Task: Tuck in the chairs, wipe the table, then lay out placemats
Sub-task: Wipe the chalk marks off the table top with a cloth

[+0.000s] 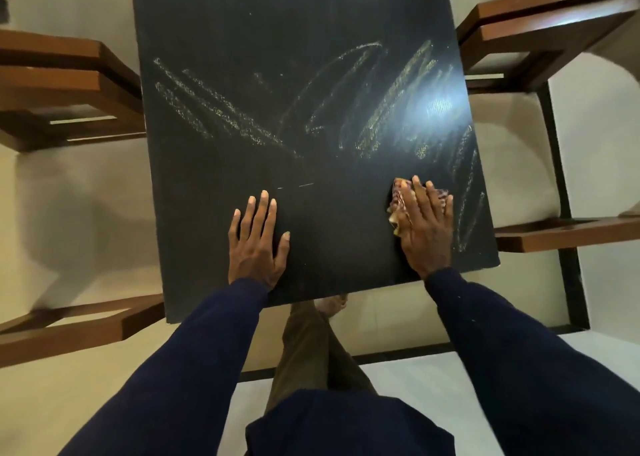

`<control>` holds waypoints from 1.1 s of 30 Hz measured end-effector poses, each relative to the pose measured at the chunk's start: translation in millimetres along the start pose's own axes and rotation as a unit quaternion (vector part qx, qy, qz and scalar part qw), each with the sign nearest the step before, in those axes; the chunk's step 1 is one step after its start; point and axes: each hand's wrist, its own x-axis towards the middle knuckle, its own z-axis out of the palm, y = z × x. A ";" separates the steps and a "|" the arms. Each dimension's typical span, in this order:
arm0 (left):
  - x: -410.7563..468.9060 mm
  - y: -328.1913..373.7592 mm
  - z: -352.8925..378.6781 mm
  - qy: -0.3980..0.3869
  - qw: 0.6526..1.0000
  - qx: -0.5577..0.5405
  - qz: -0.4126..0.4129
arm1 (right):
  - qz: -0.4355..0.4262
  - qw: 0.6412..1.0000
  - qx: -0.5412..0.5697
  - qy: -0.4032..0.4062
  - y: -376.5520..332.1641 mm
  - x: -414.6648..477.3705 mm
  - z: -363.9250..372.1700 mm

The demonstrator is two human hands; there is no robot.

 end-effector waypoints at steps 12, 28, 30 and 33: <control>2.3 -0.4 1.5 -0.004 1.000 0.008 0.000 | -0.311 0.947 0.042 -0.071 -22.9 -66.3 7.5; 1.7 -0.5 3.2 0.032 0.999 -0.038 -0.004 | -0.280 0.957 0.053 -0.055 -113.1 -25.0 22.7; 2.2 0.3 3.2 0.042 0.998 -0.041 -0.004 | -0.338 0.938 0.044 -0.069 -83.6 -30.8 18.8; 3.4 -0.2 3.9 0.049 0.998 -0.043 -0.003 | -0.296 0.953 0.046 -0.044 -50.4 -16.5 8.9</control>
